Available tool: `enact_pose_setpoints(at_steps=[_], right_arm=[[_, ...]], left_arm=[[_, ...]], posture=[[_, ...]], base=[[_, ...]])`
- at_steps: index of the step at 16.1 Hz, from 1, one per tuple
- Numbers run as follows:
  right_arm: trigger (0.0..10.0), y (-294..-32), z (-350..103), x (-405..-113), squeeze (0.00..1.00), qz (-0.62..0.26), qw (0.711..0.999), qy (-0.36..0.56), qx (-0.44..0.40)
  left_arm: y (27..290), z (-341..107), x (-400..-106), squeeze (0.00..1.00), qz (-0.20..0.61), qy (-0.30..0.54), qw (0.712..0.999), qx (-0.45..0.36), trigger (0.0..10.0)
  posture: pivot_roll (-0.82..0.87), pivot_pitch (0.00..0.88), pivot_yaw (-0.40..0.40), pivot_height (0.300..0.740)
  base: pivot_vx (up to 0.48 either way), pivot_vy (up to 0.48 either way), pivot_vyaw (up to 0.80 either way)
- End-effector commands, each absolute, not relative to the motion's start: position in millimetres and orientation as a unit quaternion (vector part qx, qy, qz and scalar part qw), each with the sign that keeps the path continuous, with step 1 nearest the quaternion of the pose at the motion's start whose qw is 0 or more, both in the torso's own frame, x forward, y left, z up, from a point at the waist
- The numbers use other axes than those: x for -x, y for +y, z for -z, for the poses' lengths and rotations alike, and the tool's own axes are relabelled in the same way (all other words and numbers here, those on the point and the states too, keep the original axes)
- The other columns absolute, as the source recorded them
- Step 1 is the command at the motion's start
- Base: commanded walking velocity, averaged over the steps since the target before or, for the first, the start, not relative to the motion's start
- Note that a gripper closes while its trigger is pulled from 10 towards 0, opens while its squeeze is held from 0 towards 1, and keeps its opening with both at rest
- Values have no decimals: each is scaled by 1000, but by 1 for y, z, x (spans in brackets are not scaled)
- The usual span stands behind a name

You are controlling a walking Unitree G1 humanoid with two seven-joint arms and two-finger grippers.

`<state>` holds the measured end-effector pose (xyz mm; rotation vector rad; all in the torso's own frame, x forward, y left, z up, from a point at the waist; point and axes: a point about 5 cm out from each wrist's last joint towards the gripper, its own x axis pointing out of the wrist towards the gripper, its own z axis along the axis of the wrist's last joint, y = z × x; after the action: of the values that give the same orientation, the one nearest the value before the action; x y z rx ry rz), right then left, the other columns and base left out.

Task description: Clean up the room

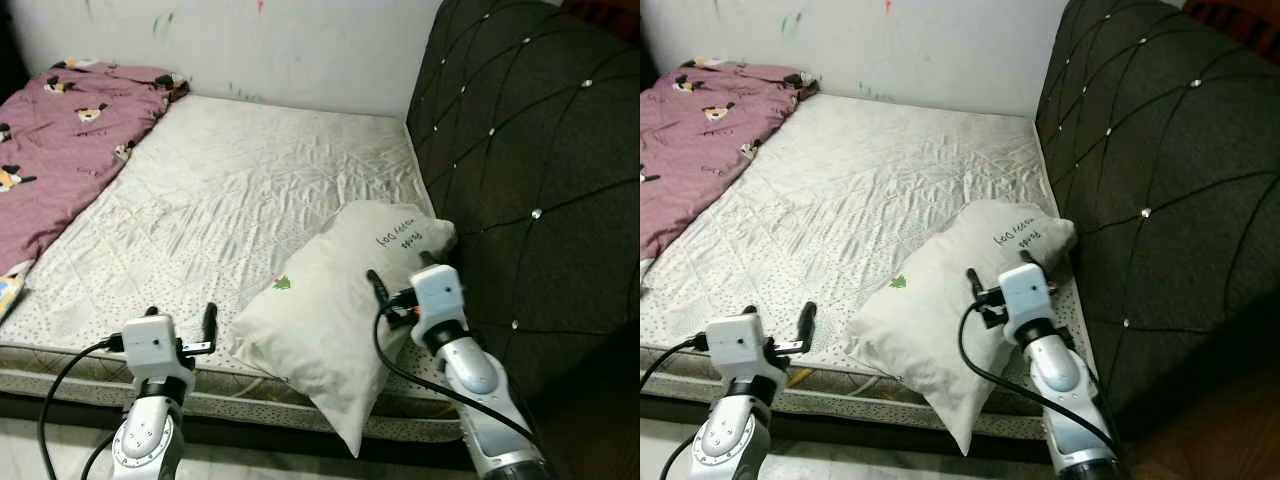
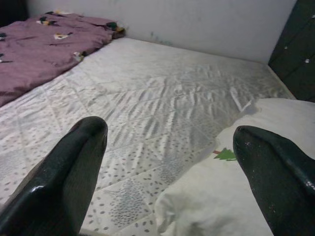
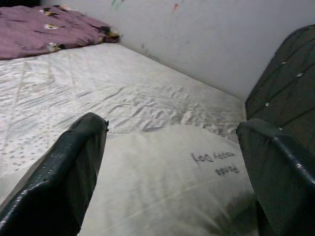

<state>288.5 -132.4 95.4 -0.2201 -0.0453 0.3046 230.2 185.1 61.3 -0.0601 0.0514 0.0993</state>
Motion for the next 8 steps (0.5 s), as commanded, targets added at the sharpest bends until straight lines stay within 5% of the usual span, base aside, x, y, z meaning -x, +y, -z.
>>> enact_pose_setpoints(at_steps=[1, 4, 8], right_arm=[[10000, -132, -95, -291, 0, -154, 982, -20, 108], [10000, -128, -94, -285, 0, -156, 983, -15, 93], [10000, -137, -88, -277, 0, -137, 986, -5, 91]], left_arm=[[185, -67, -231, 0, -50, 12, 998, 27, 10000], [192, -62, -228, 0, -59, 27, 997, 40, 10000], [187, -63, -233, 0, -39, 31, 998, 47, 10000]], posture=[[130, 0, -94, 740], [96, 0, -55, 740], [75, 0, -38, 740]], base=[[0, 0, 0], [0, 0, 0], [0, 0, -800]])
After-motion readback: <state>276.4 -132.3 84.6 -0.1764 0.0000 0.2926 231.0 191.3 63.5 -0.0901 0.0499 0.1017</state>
